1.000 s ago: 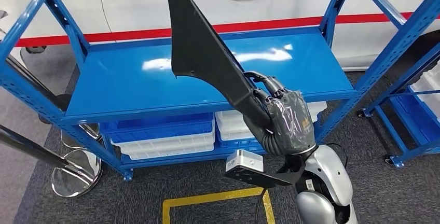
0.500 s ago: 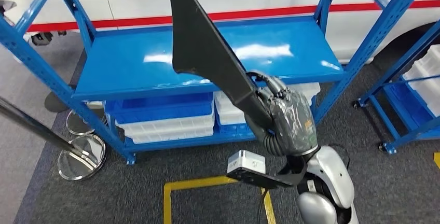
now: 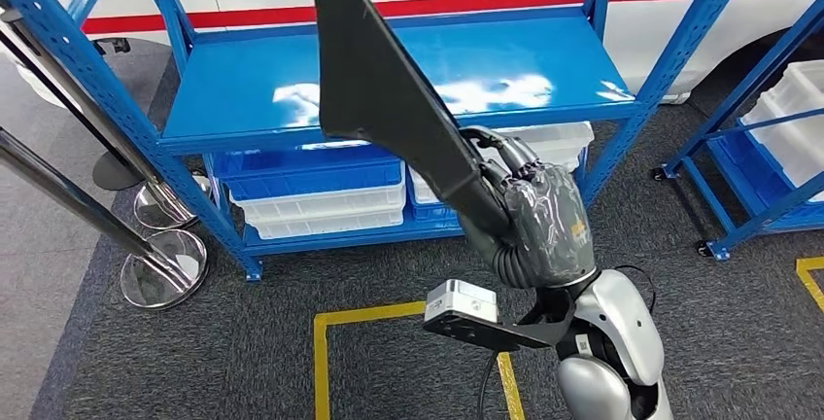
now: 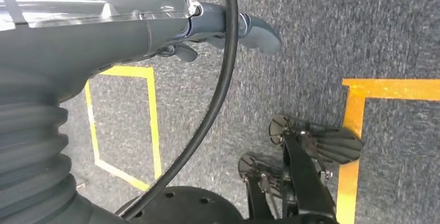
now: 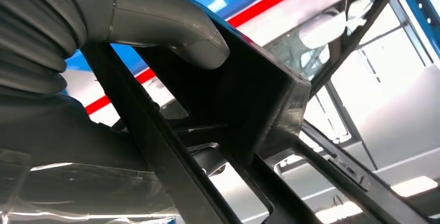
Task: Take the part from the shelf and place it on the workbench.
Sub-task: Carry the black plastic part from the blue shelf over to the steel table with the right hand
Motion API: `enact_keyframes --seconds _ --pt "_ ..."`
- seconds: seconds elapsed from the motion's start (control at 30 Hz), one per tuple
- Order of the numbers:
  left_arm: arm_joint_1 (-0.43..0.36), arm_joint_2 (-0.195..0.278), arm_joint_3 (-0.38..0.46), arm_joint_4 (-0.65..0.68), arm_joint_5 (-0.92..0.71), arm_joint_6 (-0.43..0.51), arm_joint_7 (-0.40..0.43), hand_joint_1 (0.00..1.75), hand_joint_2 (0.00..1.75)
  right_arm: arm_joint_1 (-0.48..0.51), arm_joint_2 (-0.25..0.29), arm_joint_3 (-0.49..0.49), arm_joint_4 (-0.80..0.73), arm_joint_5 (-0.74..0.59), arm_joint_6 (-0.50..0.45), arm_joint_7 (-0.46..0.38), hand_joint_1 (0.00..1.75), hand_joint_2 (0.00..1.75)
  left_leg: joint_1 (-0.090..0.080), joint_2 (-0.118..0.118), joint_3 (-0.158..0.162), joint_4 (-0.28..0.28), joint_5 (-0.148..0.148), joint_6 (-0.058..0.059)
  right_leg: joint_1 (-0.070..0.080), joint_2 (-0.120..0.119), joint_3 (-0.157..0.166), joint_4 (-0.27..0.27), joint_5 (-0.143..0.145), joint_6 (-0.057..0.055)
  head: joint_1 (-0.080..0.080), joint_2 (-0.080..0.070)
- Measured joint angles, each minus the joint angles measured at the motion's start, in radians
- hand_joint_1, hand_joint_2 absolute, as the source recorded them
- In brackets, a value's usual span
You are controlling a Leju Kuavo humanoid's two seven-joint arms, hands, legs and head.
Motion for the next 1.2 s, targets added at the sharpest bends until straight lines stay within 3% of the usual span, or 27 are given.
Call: enact_keyframes --seconds 0.07,0.1,0.17,0.23,0.27,0.3,0.33,0.4,0.47,0.5,0.57,0.6,0.63,0.67,0.73,0.77,0.8,0.83,0.87,0.93,1.0,1.03,1.1,1.17,1.2 --pt "0.001 0.0 0.0 -0.001 0.002 -0.001 0.0 0.0 1.75 -0.004 0.0 0.0 0.0 0.002 0.001 0.0 1.75 1.75 0.002 -0.001 -0.007 -0.001 0.015 -0.012 0.0 -0.002 -0.006 -0.017 0.009 -0.012 0.0 0.0" --pt "0.002 0.001 0.0 -0.003 0.003 -0.002 0.0 0.0 1.75 -0.006 0.0 0.0 0.001 0.002 0.001 0.0 1.75 1.75 0.004 -0.003 -0.013 0.006 0.003 -0.018 -0.002 -0.004 -0.015 -0.02 0.021 -0.02 0.0 0.0" --pt "0.004 0.002 0.001 -0.005 0.003 -0.002 0.0 0.0 1.75 -0.009 0.002 0.0 0.002 0.003 0.002 0.0 1.75 1.75 0.008 -0.008 -0.036 0.069 -0.073 -0.029 -0.008 -0.008 -0.038 -0.024 0.047 -0.033 0.0 0.0" --pt "0.004 0.002 0.001 -0.006 0.004 -0.002 0.0 0.0 1.75 -0.01 0.003 0.0 0.002 0.003 0.002 0.0 1.75 1.75 0.014 -0.008 -0.063 0.192 -0.167 -0.041 -0.008 -0.008 -0.069 -0.023 0.072 -0.037 0.0 0.0" --pt "0.004 0.002 0.001 -0.006 0.004 -0.003 0.0 0.0 1.75 -0.009 0.004 -0.001 0.003 0.003 0.002 0.0 1.75 1.75 0.018 -0.008 -0.068 0.246 -0.185 -0.045 -0.008 -0.009 -0.086 -0.021 0.084 -0.036 0.0 0.0" --pt "0.004 0.002 0.001 -0.006 0.004 -0.003 0.0 0.0 1.75 -0.009 0.004 -0.001 0.004 0.003 0.002 0.0 1.75 1.75 0.02 -0.008 -0.061 0.275 -0.181 -0.049 -0.008 -0.009 -0.104 -0.018 0.096 -0.034 0.0 0.0" --pt "0.004 0.002 0.001 -0.006 0.004 -0.003 0.0 0.0 1.75 -0.009 0.004 -0.001 0.004 0.003 0.002 0.0 1.75 1.75 0.023 -0.008 -0.037 0.268 -0.157 -0.051 -0.009 -0.009 -0.121 -0.015 0.107 -0.031 0.0 0.0" --pt "0.003 0.003 0.001 -0.008 0.004 -0.003 0.0 0.0 1.75 -0.01 0.004 -0.001 0.004 0.003 0.002 0.0 1.75 1.75 0.026 -0.009 0.056 0.161 -0.115 -0.052 -0.011 -0.009 -0.152 -0.006 0.127 -0.023 0.0 0.0" --pt "0.0 0.003 0.0 -0.01 0.004 -0.004 -0.001 0.0 1.75 -0.011 0.004 -0.001 0.004 0.004 0.003 0.0 1.75 1.75 0.024 -0.013 0.15 0.022 -0.126 -0.046 -0.011 -0.009 -0.17 -0.001 0.145 -0.011 0.0 0.0" --pt "0.0 0.003 0.0 -0.011 0.003 -0.005 -0.001 0.0 1.75 -0.012 0.005 -0.001 0.005 0.004 0.004 0.0 1.75 1.75 0.021 -0.015 0.172 -0.018 -0.138 -0.041 -0.011 -0.009 -0.174 -0.002 0.155 -0.004 0.0 0.0" --pt "0.0 0.003 0.0 -0.012 0.003 -0.007 -0.001 0.0 1.75 -0.015 0.005 -0.001 0.006 0.005 0.007 0.0 1.75 1.75 0.019 -0.016 0.168 -0.037 -0.131 -0.026 -0.012 -0.009 -0.179 -0.008 0.174 0.009 0.0 0.0" --pt "0.0 0.002 0.0 -0.012 0.003 -0.008 -0.001 0.0 1.75 -0.017 0.005 0.0 0.007 0.005 0.009 0.0 1.75 1.75 0.02 -0.014 0.16 -0.041 -0.119 -0.019 -0.013 -0.007 -0.186 -0.006 0.169 0.015 0.0 0.0" --pt "-0.001 0.002 0.0 -0.012 0.003 -0.009 -0.001 0.0 1.75 -0.018 0.005 0.0 0.008 0.005 0.011 0.0 1.75 1.75 0.021 -0.011 0.151 -0.044 -0.106 -0.008 -0.013 -0.005 -0.196 0.011 0.145 0.019 0.0 0.0" --pt "-0.001 0.002 0.0 -0.013 0.003 -0.01 -0.001 0.0 1.75 -0.02 0.005 0.0 0.009 0.005 0.013 0.001 1.75 1.75 0.022 -0.008 0.139 -0.048 -0.092 0.001 -0.013 -0.003 -0.21 0.048 0.101 0.021 0.0 0.0" --pt "-0.001 0.002 0.0 -0.014 0.003 -0.011 -0.001 0.0 1.75 -0.021 0.005 0.0 0.013 0.004 0.017 0.001 1.75 1.75 0.016 -0.006 0.109 -0.045 -0.068 0.011 -0.013 0.0 -0.24 0.171 -0.002 0.022 0.0 0.0" --pt "-0.001 0.002 0.0 -0.015 0.003 -0.012 0.0 0.0 1.75 -0.022 0.005 0.0 0.015 0.004 0.018 0.001 1.75 1.75 0.013 -0.005 0.093 -0.043 -0.058 0.012 -0.013 0.0 -0.25 0.232 -0.03 0.023 0.0 0.0" --pt "-0.001 0.002 0.0 -0.016 0.003 -0.012 0.0 0.0 1.75 -0.022 0.005 0.0 0.018 0.004 0.019 0.001 1.75 1.75 0.01 -0.005 0.077 -0.039 -0.048 0.013 -0.013 0.0 -0.248 0.27 -0.034 0.022 0.0 0.0" --pt "-0.001 0.003 0.0 -0.016 0.002 -0.013 0.0 0.0 1.75 -0.023 0.005 0.0 0.02 0.003 0.021 0.002 1.75 1.75 0.008 -0.005 0.061 -0.035 -0.039 0.012 -0.013 0.0 -0.231 0.276 -0.017 0.02 0.0 0.0" --pt "-0.001 0.003 0.0 -0.016 0.002 -0.014 0.0 0.0 1.75 -0.024 0.005 0.0 0.022 0.003 0.023 0.002 1.75 1.75 0.006 -0.005 0.045 -0.029 -0.031 0.011 -0.011 0.0 -0.196 0.247 0.01 0.017 0.0 0.0" --pt "-0.001 0.003 0.0 -0.016 0.002 -0.015 0.001 0.0 1.75 -0.03 0.005 0.001 0.026 0.003 0.027 0.003 1.75 1.75 0.003 -0.006 0.02 -0.018 -0.018 0.006 -0.005 0.001 -0.094 0.116 0.035 0.003 0.0 0.0" --pt "-0.002 0.002 0.0 -0.016 0.002 -0.016 0.002 0.0 1.75 -0.039 0.006 0.002 0.029 0.002 0.029 0.004 1.75 1.75 0.002 -0.005 0.005 -0.012 -0.004 -0.002 0.002 0.001 -0.027 0.008 0.021 -0.008 0.0 0.0" --pt "-0.001 0.002 0.0 -0.016 0.002 -0.016 0.003 0.0 1.75 -0.043 0.007 0.002 0.03 0.002 0.031 0.004 1.75 1.75 0.002 -0.005 0.001 -0.014 0.005 -0.008 0.005 0.001 -0.019 -0.013 0.015 -0.011 0.0 0.0" --pt "0.0 0.004 0.0 -0.017 0.003 -0.016 0.004 0.0 1.75 -0.049 0.008 0.002 0.036 0.001 0.033 0.004 1.75 1.75 0.002 -0.006 -0.006 -0.016 0.015 -0.019 0.002 -0.002 -0.03 -0.024 0.033 -0.02 0.0 0.0" --pt "0.002 0.006 0.001 -0.019 0.003 -0.016 0.006 0.0 1.75 -0.054 0.011 0.003 0.042 0.001 0.034 0.005 1.75 1.75 0.003 -0.01 -0.023 0.022 -0.036 -0.03 -0.005 -0.006 -0.046 -0.031 0.054 -0.034 0.0 0.0" --pt "0.002 0.007 0.001 -0.019 0.003 -0.017 0.006 0.0 1.75 -0.056 0.012 0.004 0.045 0.001 0.035 0.005 1.75 1.75 0.007 -0.011 -0.037 0.073 -0.087 -0.036 -0.006 -0.008 -0.057 -0.031 0.065 -0.039 0.0 0.0"
